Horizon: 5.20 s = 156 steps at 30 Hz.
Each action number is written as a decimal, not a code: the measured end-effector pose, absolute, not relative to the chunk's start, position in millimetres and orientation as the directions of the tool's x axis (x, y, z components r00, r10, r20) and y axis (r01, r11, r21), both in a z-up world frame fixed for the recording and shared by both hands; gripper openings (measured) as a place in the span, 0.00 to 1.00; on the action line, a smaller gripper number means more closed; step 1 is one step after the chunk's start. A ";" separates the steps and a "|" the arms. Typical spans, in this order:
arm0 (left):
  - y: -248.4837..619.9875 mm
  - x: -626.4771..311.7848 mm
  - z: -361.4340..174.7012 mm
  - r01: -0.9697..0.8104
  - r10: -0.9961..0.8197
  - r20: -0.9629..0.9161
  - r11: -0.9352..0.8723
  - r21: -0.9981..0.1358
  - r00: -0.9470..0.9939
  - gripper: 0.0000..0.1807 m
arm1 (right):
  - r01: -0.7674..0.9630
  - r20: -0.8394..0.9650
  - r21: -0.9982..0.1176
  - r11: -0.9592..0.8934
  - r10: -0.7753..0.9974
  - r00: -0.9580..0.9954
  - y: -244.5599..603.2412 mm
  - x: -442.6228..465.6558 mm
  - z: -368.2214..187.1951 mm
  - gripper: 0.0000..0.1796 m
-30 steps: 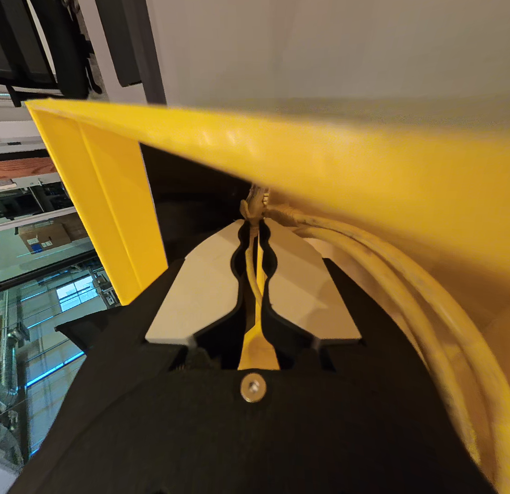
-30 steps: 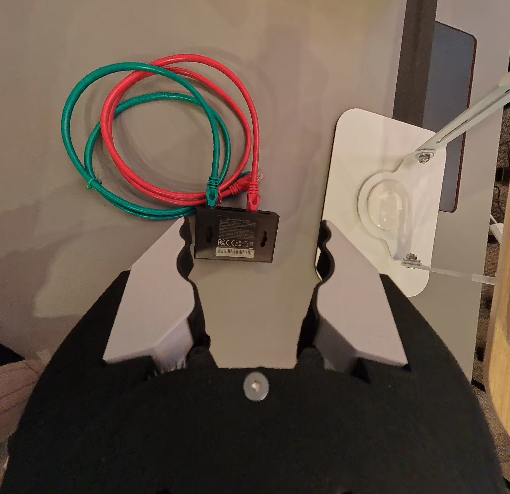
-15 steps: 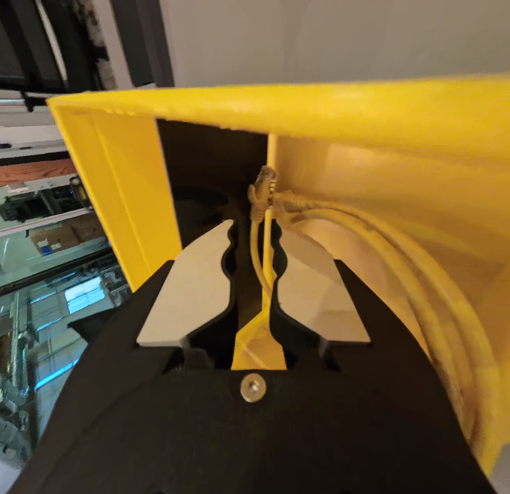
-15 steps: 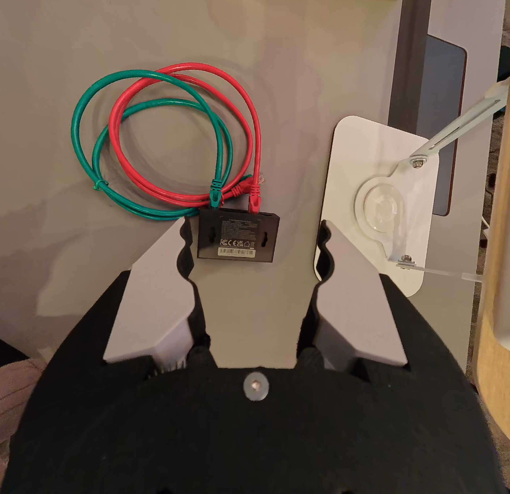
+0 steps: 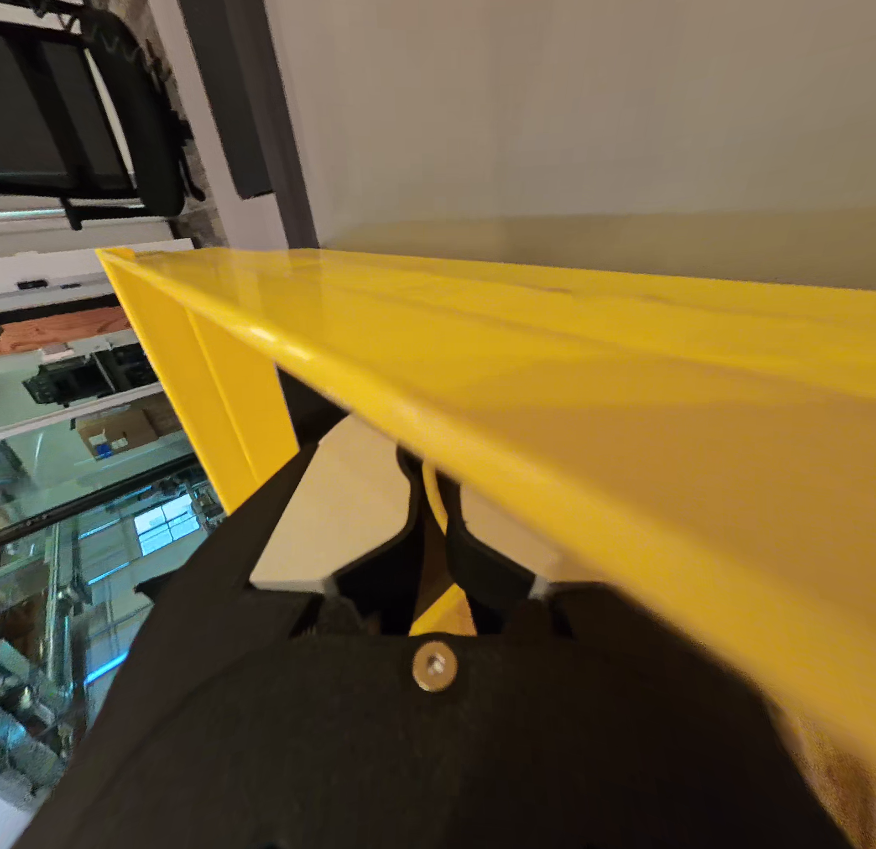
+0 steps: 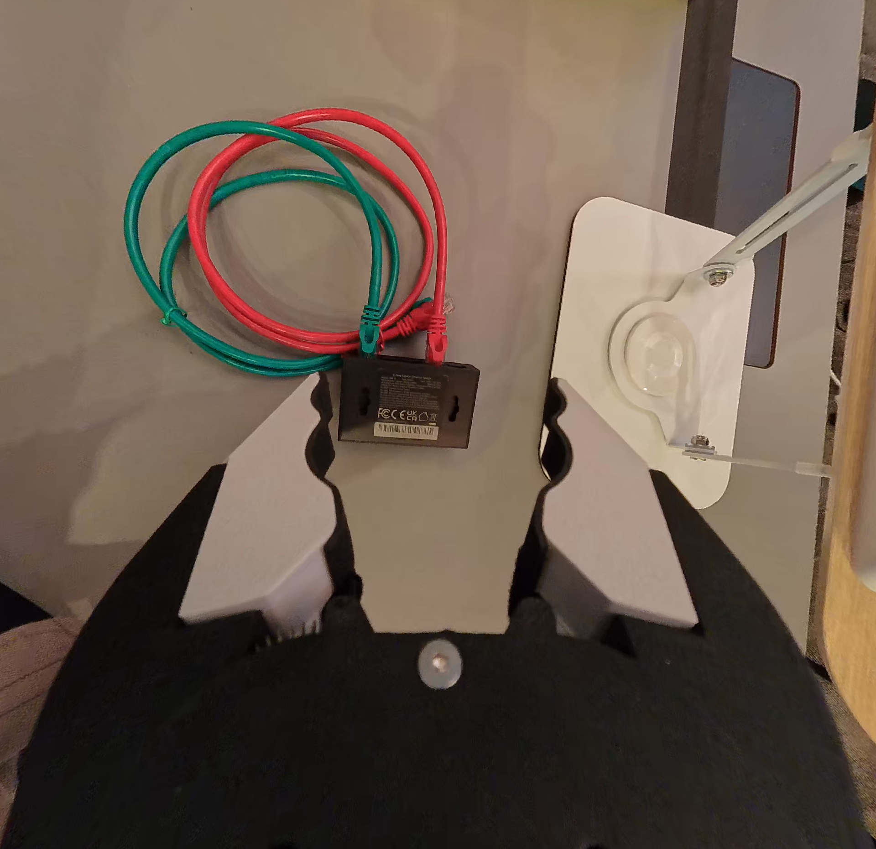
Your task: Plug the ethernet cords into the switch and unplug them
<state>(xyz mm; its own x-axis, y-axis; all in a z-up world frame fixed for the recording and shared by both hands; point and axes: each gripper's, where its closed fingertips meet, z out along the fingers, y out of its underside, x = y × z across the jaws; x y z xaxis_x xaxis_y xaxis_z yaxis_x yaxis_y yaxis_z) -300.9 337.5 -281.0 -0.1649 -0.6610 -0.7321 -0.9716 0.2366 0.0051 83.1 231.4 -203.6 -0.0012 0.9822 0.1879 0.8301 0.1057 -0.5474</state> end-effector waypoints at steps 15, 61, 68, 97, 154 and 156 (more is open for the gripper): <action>317.9 -321.9 -145.2 -0.974 -0.421 -0.904 0.163 -0.160 0.078 0.02 | 0.799 0.229 -0.582 0.148 0.973 -0.013 226.8 76.1 -186.2 0.50; 199.9 -26.6 -20.3 -0.836 -0.218 -0.975 0.529 -0.146 0.032 0.02 | 0.106 0.486 -0.874 0.475 0.849 0.207 193.5 -16.8 -10.8 0.23; 196.3 -13.3 -28.4 -0.818 -0.247 -0.969 0.558 -0.138 -0.005 0.02 | 0.162 0.564 -0.824 0.542 0.809 0.165 188.5 -18.4 -20.2 0.05; 182.2 -13.7 33.7 -0.757 -0.250 -0.965 0.616 -0.220 0.077 0.33 | -0.269 0.207 -0.943 0.196 0.978 -0.016 172.0 31.6 29.3 0.06; 241.8 -96.9 157.5 0.631 -0.899 0.219 0.078 -0.772 0.379 0.00 | -0.321 0.108 -0.947 0.028 0.966 -0.234 152.9 40.5 29.4 0.06; 261.2 -88.0 141.8 0.675 -0.917 0.332 -0.100 -0.731 0.223 0.00 | -0.241 0.155 -0.967 0.077 0.934 -0.323 128.9 22.3 15.7 0.06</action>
<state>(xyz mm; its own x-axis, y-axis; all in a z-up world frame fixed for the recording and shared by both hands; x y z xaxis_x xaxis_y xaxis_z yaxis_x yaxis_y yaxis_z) -88.0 261.2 141.8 0.2228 -0.9168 0.3315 0.6754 -0.1001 -0.7306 22.3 128.9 15.7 -0.3231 0.9336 0.1549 -0.2409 0.0771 -0.9675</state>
